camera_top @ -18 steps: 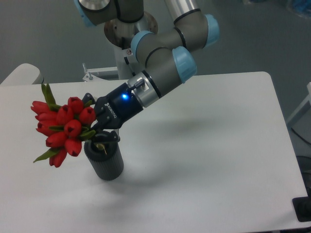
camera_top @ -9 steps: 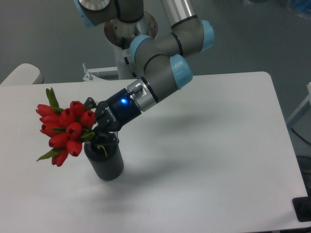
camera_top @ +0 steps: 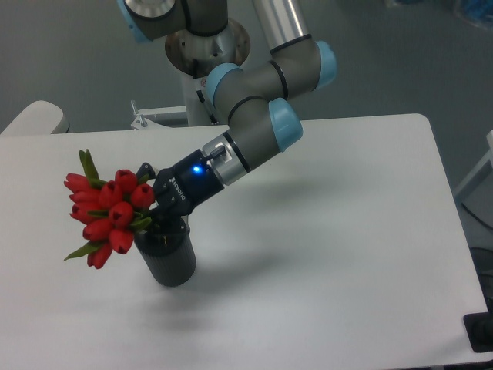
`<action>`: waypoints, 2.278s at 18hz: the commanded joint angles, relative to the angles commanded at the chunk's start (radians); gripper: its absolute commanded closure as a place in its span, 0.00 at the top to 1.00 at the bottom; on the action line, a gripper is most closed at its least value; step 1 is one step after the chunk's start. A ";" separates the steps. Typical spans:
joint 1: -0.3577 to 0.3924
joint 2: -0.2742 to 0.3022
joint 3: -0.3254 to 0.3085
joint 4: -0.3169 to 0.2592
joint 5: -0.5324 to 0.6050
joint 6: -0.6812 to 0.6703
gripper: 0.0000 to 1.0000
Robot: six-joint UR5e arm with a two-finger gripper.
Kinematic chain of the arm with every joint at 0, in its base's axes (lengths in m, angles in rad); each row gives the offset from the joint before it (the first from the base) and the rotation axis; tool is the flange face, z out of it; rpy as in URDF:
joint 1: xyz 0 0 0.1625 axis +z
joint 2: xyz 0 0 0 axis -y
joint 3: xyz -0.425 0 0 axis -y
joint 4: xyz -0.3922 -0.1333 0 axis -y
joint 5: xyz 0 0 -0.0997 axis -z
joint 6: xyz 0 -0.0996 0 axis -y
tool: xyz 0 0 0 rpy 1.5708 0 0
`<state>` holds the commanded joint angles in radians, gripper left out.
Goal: Insert the flowers into the vase
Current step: 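Push the bouquet down and upright into the vase, then open the gripper to release the tulips and pull back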
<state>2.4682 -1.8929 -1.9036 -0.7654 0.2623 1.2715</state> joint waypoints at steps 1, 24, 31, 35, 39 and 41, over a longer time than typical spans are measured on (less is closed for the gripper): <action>0.003 0.000 -0.008 0.002 0.000 0.011 0.27; 0.046 -0.011 -0.031 -0.002 0.008 0.069 0.97; 0.046 -0.005 -0.045 -0.002 0.069 0.080 1.00; 0.061 -0.002 -0.045 -0.003 0.084 0.080 1.00; 0.092 0.001 -0.045 -0.003 0.086 0.080 1.00; 0.109 0.017 -0.043 -0.003 0.087 0.080 1.00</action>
<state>2.5770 -1.8762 -1.9466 -0.7685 0.3497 1.3514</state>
